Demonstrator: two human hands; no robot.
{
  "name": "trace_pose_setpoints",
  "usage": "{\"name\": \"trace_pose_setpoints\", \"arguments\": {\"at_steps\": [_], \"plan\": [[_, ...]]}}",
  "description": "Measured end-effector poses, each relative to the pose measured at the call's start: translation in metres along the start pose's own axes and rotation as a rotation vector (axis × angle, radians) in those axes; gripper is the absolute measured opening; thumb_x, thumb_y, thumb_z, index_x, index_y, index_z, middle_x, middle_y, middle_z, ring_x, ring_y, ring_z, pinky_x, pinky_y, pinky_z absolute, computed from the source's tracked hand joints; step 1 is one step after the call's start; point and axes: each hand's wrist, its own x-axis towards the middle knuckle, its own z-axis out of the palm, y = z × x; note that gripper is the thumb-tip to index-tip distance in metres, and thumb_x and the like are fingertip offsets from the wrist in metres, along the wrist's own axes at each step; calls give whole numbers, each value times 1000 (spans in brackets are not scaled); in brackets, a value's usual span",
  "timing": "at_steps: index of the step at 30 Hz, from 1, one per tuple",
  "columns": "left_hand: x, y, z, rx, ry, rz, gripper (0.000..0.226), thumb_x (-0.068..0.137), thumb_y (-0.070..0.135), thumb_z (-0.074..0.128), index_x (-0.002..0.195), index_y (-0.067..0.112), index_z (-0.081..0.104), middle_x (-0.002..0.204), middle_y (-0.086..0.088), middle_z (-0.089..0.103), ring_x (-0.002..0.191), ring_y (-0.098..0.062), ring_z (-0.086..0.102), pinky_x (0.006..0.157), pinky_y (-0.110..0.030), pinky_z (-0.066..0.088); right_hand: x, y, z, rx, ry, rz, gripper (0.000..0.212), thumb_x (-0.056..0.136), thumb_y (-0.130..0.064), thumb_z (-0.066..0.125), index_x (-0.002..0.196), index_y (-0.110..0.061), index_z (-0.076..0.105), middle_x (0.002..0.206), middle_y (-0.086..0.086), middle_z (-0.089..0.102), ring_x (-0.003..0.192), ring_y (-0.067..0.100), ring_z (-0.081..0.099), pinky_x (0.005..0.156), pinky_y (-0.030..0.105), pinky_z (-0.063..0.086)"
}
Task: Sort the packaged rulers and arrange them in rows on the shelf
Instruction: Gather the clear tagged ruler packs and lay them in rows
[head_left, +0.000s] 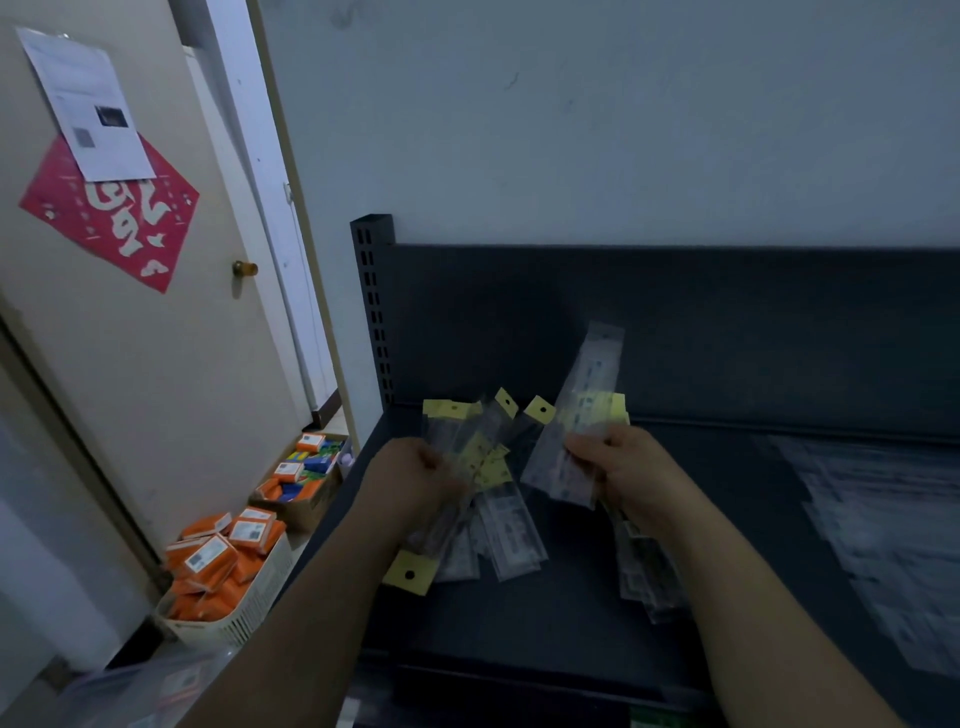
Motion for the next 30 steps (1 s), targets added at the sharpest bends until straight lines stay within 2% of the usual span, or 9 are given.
{"name": "trace_pose_setpoints", "arguments": {"at_steps": [3, 5, 12, 15, 17, 19, 23, 27, 30], "plan": [[-3, -1, -2, -202, 120, 24, 21, 85, 27, 70, 84, 6, 69, 76, -5, 66, 68, -16, 59, 55, -26, 40, 0, 0, 2, 2, -64, -10, 13, 92, -13, 59, 90, 0, 62, 83, 11, 65, 71, 16, 65, 62, 25, 55], [-3, 2, -2, -216, 164, 24, 21, 87, 26, 66, 84, 5, 67, 79, -8, 67, 70, -18, 60, 59, -27, 42, 0, 0, 5, 19, -104, -9, 11, 91, -14, 60, 84, -4, 60, 79, 8, 65, 70, 15, 64, 63, 26, 54], [-2, 2, 3, -181, 119, 12, 31, 93, 26, 53, 93, -5, 60, 79, -13, 58, 65, -19, 51, 56, -29, 36, -4, -1, 10, -13, -143, 5, 12, 92, -13, 59, 85, -4, 60, 72, 3, 68, 62, 9, 66, 56, 21, 53], [-5, 13, 3, -357, 75, 13, 32, 95, 24, 50, 92, -6, 60, 74, -11, 50, 62, -17, 44, 56, -28, 33, -5, -3, 13, -41, -209, -1, 16, 94, -13, 56, 92, 3, 60, 84, 10, 68, 77, 18, 67, 74, 33, 57], [-5, 21, 7, -507, 4, -14, 27, 95, 25, 50, 87, 2, 62, 78, -13, 51, 67, -18, 45, 61, -30, 36, -6, -5, 17, -66, -221, 4, 24, 94, -13, 55, 103, 9, 58, 95, 18, 64, 87, 27, 64, 87, 42, 53], [-7, 29, 11, -562, -36, -27, 18, 95, 24, 50, 84, 13, 59, 80, -11, 52, 71, -19, 46, 62, -30, 36, -8, -6, 21, -37, -222, 24, 22, 94, -12, 54, 102, 8, 58, 95, 17, 68, 85, 25, 67, 80, 36, 56], [-12, 39, 17, -745, -79, -79, 25, 97, 19, 52, 77, 12, 65, 89, -12, 69, 82, -26, 67, 73, -37, 56, -11, -9, 23, 79, -245, 36, 18, 95, -10, 52, 105, 2, 60, 98, 15, 70, 83, 21, 70, 71, 29, 59], [-5, 29, 13, -629, -31, -16, 25, 93, 26, 58, 75, 11, 64, 78, -12, 59, 74, -19, 55, 67, -33, 46, -11, -11, 20, 141, -226, 33, 25, 94, -12, 53, 112, 6, 57, 99, 16, 69, 83, 21, 69, 74, 31, 59], [-1, 35, 4, -703, -142, -3, 19, 91, 25, 62, 83, 13, 74, 94, -9, 72, 90, -22, 67, 86, -41, 56, -10, -16, 27, 67, -219, 9, 17, 94, -10, 54, 104, 2, 60, 97, 15, 69, 82, 21, 68, 73, 30, 58]]}}
